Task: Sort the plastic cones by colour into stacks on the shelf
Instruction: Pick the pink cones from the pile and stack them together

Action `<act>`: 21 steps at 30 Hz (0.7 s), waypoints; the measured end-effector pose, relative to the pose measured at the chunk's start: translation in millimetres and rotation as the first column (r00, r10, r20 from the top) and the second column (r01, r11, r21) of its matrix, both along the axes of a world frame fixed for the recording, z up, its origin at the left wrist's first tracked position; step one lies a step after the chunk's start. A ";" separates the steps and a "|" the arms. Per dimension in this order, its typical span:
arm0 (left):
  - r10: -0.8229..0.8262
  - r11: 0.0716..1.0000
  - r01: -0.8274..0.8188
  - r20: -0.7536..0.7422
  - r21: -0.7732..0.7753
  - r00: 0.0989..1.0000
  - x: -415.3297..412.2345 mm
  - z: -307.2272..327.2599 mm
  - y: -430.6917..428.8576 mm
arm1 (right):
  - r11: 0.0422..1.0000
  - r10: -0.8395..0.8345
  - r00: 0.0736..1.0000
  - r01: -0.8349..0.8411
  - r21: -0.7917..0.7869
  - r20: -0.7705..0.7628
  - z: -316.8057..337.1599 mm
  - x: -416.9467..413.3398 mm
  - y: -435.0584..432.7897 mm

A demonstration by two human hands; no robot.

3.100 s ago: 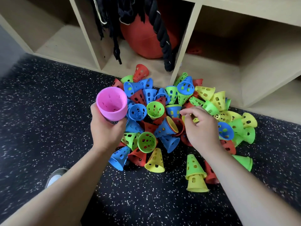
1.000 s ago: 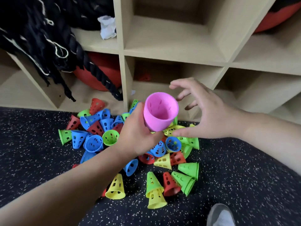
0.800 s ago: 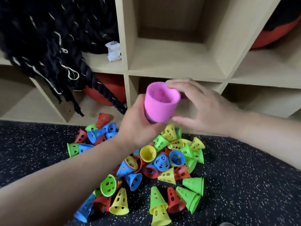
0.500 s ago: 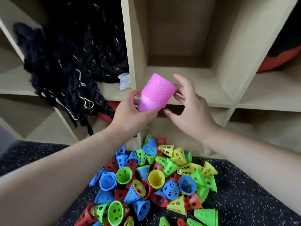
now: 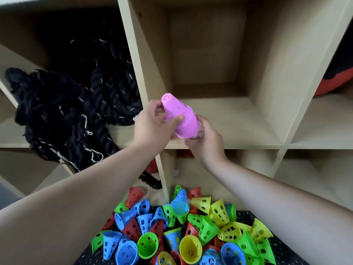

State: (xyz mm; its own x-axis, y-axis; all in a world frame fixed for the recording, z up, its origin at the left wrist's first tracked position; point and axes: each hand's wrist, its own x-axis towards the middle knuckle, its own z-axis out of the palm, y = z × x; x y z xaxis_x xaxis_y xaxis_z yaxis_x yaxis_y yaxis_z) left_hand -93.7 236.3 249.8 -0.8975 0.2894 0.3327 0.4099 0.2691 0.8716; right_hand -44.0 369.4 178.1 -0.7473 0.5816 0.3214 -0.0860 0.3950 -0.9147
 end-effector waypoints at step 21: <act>0.051 0.958 -0.114 -0.235 -0.262 0.971 -31.0 -35.4 39.2 | 0.959 0.039 0.974 -0.099 0.267 0.223 0.2 -11.5 32.8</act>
